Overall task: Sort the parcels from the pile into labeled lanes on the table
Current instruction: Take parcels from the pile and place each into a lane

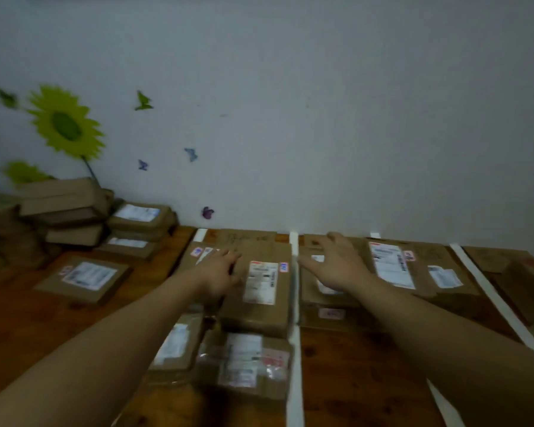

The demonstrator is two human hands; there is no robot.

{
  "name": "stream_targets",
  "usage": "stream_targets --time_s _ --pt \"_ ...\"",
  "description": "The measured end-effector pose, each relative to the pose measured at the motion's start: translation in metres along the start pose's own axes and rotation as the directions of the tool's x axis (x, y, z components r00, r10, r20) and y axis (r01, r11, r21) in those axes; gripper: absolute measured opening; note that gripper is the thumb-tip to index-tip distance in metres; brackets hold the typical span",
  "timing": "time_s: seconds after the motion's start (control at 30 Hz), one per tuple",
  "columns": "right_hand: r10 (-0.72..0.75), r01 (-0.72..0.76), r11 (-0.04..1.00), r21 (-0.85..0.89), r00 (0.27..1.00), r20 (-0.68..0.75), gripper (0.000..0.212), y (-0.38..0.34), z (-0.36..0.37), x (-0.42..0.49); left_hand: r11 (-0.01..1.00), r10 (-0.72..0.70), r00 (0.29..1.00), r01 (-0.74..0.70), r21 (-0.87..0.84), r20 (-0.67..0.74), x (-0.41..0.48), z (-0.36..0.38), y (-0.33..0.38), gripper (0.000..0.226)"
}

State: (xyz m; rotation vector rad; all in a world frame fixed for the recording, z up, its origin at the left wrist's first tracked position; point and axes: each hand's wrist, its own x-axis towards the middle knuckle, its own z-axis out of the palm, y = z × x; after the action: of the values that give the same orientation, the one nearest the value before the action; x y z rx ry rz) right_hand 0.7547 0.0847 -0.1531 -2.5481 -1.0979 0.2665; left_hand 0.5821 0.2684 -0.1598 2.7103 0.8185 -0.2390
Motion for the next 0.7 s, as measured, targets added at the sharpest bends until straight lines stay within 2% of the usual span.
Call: stream_targets --time_s 0.13,0.23,0.37,0.47,0.7 --pt "-0.188 0.187 0.982 0.033 0.980 0.065 0.072 -0.130 0.029 -0.003 0.989 -0.136 0.991 0.135 -0.058 -0.015 -0.058 -0.029 -0.098 0.075" --pt "-0.297 0.289 0.953 0.090 0.950 0.100 0.068 -0.216 0.055 -0.007 0.969 -0.219 0.972 0.207 -0.134 -0.084 -0.106 -0.051 -0.163 0.073" --pt "-0.409 0.396 0.912 0.106 0.896 0.174 0.070 -0.299 0.087 -0.005 0.889 -0.385 0.920 0.349 -0.297 -0.075 -0.150 -0.064 -0.242 0.072" --pt "-0.436 0.426 0.900 0.094 0.874 0.214 0.073 -0.345 0.111 0.008 0.848 -0.458 0.885 0.408 -0.338 -0.082 -0.166 -0.067 -0.289 0.072" --pt "-0.428 0.420 0.902 0.098 0.846 0.316 0.077 -0.421 0.182 0.064 0.744 -0.572 0.820 0.524 -0.414 0.010 -0.158 -0.068 -0.387 0.073"
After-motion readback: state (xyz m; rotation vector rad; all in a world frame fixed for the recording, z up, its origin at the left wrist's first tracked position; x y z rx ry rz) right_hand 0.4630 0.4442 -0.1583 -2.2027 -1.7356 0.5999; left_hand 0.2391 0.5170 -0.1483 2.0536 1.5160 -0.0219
